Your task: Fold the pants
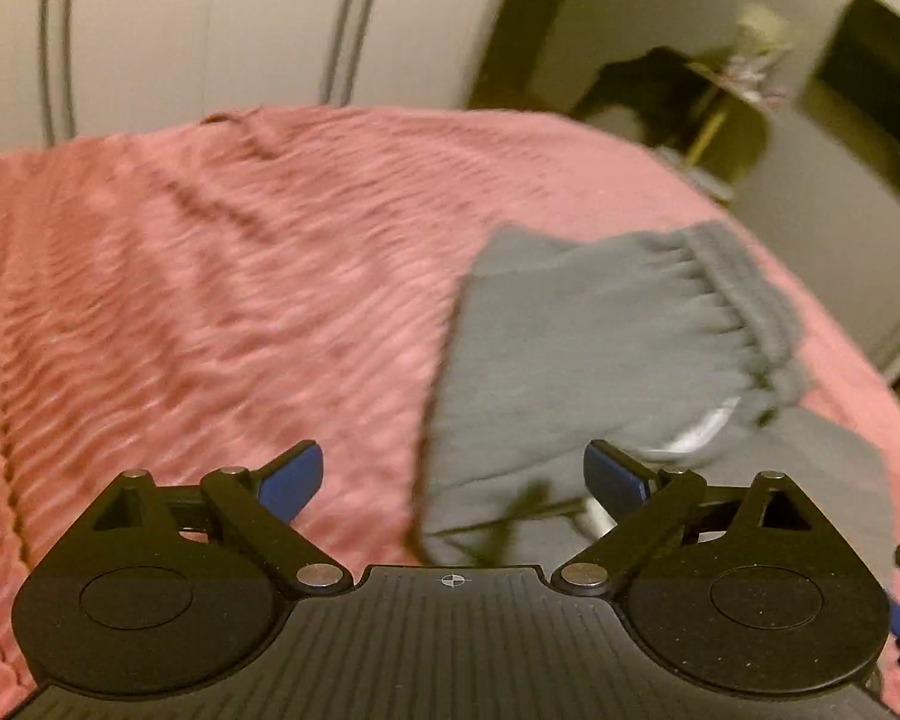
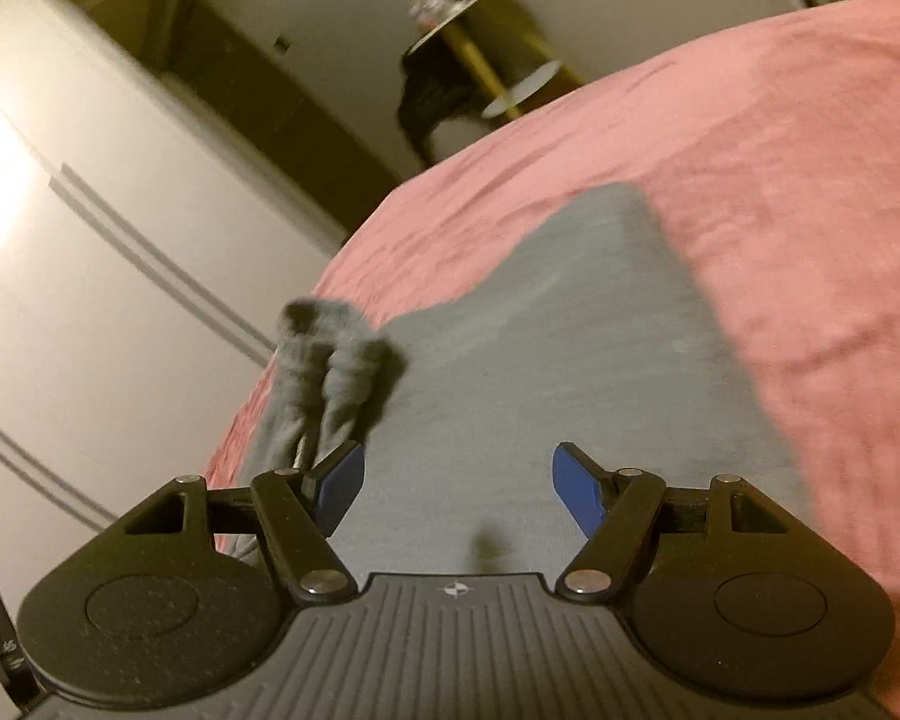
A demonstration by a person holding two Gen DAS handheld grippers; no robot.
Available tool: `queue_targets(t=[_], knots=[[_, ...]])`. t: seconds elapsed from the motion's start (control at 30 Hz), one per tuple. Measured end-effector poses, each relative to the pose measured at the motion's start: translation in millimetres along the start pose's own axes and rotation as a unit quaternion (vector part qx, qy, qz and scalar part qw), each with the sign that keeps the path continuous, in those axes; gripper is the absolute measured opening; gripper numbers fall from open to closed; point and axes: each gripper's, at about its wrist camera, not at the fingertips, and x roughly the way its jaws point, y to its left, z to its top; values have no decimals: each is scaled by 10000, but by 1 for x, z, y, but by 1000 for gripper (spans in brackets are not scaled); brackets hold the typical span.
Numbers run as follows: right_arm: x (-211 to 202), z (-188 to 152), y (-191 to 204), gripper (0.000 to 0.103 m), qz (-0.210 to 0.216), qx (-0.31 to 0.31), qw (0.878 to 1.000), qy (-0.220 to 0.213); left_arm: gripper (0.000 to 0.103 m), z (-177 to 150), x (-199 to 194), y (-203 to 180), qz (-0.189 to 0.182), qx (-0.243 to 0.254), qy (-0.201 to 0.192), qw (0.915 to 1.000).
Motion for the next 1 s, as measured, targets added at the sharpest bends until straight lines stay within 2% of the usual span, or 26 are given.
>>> queue_targets(t=[0.13,0.23,0.27,0.37,0.5,0.6,0.63,0.67,0.7,0.87,0.93,1.0], knots=[[30,3,25,71,103,-268,9992,261,97,-2,28,-2,-157,-15,418,9990],[50,9,39,71,238,-315,9984,408,84,-10,37,-4,-399,-4,736,9965],[59,12,43,74,305,-281,9980,482,84,-11,39,-5,-488,46,793,9956],[87,20,50,85,544,-9,9965,639,85,-19,41,-8,-486,176,826,9952],[121,30,60,86,742,332,9948,615,85,-22,44,-6,-483,162,856,9950],[147,35,67,85,683,419,9943,709,85,-23,44,-5,-370,168,879,9953],[153,36,68,83,649,405,9943,736,85,-23,44,-5,-348,166,872,9954],[158,36,70,71,616,366,9948,726,85,-23,44,-4,-321,165,861,9956],[162,35,71,68,523,309,9957,701,85,-23,44,-3,-280,157,858,9958],[175,38,80,68,318,234,9961,794,85,-24,48,-2,-165,140,895,9958],[176,39,92,45,91,-37,9968,794,86,-24,49,-3,-152,148,899,9957],[168,39,112,40,-114,-463,9965,683,87,-24,49,-1,-192,105,910,9956]])
